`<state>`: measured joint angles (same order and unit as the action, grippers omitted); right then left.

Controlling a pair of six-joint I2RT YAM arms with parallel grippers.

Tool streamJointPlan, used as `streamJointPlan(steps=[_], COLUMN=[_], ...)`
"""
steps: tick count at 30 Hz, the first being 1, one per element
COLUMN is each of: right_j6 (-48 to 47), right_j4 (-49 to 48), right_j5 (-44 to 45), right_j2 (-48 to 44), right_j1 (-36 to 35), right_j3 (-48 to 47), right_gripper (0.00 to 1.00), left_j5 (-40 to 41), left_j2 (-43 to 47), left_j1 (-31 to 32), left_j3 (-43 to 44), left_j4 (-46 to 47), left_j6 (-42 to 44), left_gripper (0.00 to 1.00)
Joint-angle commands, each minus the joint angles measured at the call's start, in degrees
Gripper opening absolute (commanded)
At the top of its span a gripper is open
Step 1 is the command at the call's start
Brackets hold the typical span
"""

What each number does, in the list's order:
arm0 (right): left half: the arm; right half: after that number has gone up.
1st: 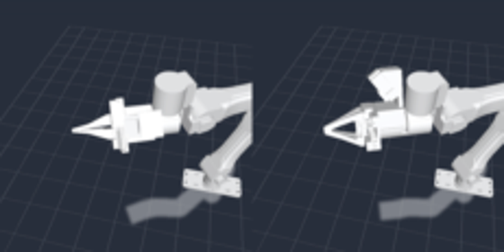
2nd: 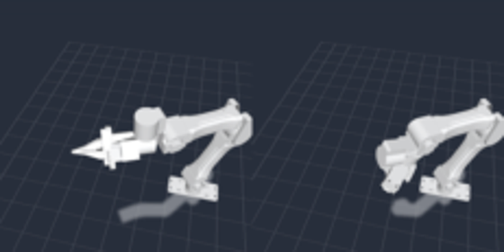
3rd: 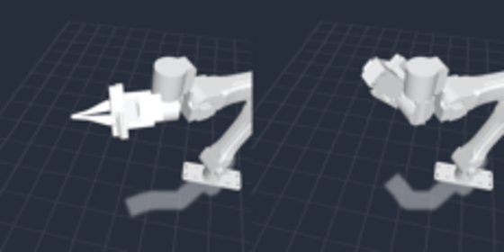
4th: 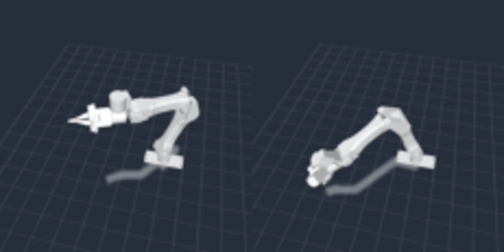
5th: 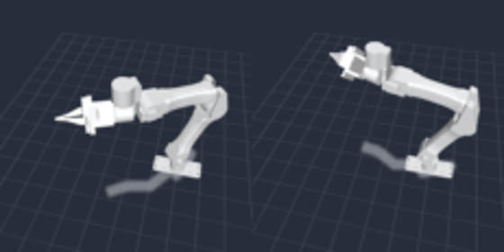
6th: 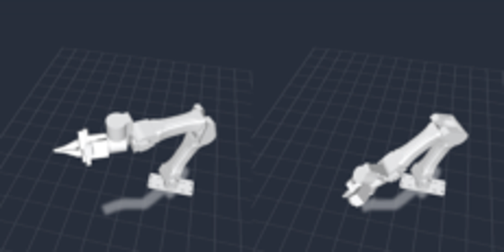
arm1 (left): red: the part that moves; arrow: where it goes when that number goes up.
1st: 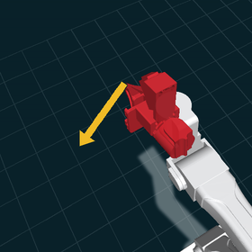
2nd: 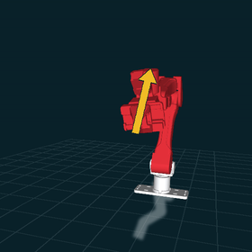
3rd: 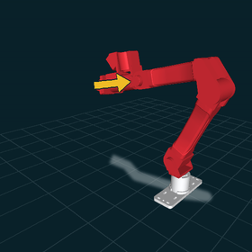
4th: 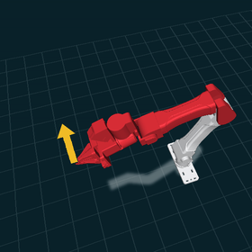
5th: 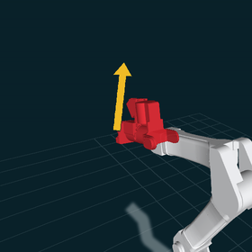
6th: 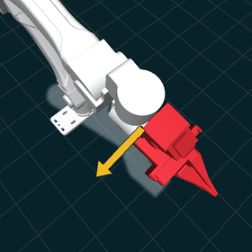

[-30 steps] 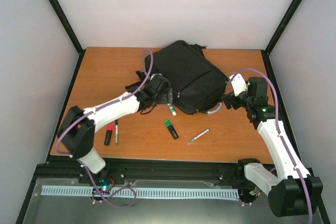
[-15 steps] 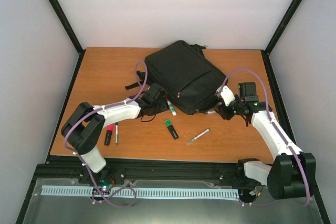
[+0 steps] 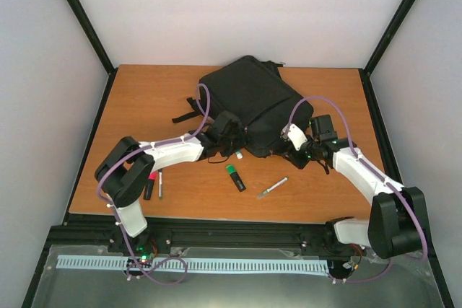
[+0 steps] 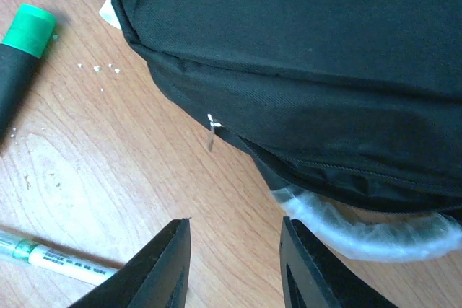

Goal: Pack the student bag
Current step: Zip the student bag at the center of the board.

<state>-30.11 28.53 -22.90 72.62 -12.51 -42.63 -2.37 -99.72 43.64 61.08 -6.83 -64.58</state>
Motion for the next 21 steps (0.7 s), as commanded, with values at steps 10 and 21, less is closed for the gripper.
streamJointPlan(steps=[10, 21], right_j6=[2.12, 3.91], right_j4=[-3.18, -5.72], right_j5=[2.34, 3.05], right_j2=[3.96, 8.12], right_j1=[-4.27, -5.71], right_j3=[-1.36, -2.53], right_gripper=[0.33, 0.37], left_j5=[-4.77, -8.03], left_j2=[-7.68, -8.13], left_j1=[2.5, 2.59], left_j3=[7.17, 9.32], left_j4=[4.78, 7.19], left_j6=[-4.5, -3.77], left_gripper=[0.31, 0.01])
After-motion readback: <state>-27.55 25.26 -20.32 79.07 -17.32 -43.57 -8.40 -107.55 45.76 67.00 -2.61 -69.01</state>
